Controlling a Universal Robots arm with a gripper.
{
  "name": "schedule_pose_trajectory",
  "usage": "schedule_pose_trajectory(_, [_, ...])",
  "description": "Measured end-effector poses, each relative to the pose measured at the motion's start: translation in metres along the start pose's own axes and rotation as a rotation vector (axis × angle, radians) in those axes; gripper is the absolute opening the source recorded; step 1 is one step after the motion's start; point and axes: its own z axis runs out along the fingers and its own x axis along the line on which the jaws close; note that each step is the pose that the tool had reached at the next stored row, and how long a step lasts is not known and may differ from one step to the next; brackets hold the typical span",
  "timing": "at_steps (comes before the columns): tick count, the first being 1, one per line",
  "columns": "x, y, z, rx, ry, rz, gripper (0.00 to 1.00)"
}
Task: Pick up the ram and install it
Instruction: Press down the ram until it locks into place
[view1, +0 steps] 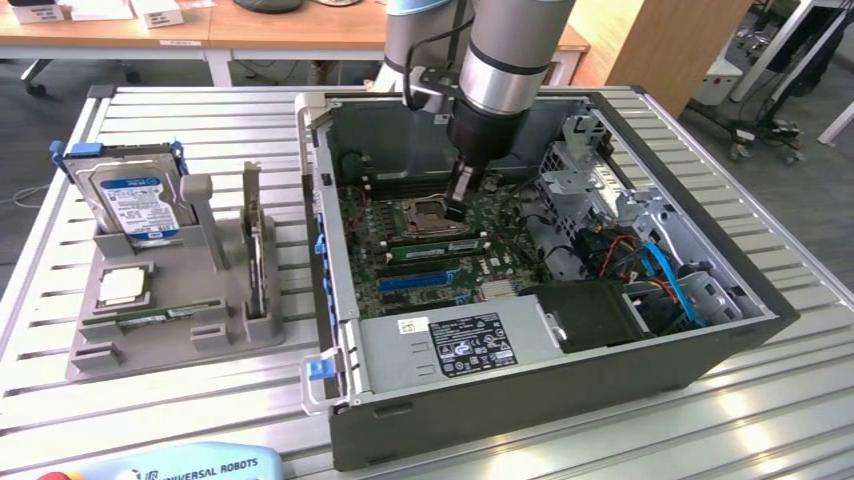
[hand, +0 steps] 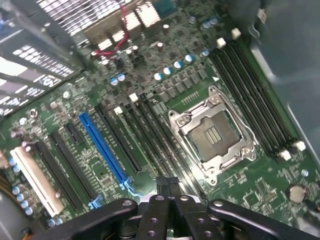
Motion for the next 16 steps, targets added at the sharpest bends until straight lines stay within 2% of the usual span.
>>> schedule_pose_trajectory(16, [0.0000, 0.0000, 0.0008, 0.0064, -0.0128, 0.258, 0.10])
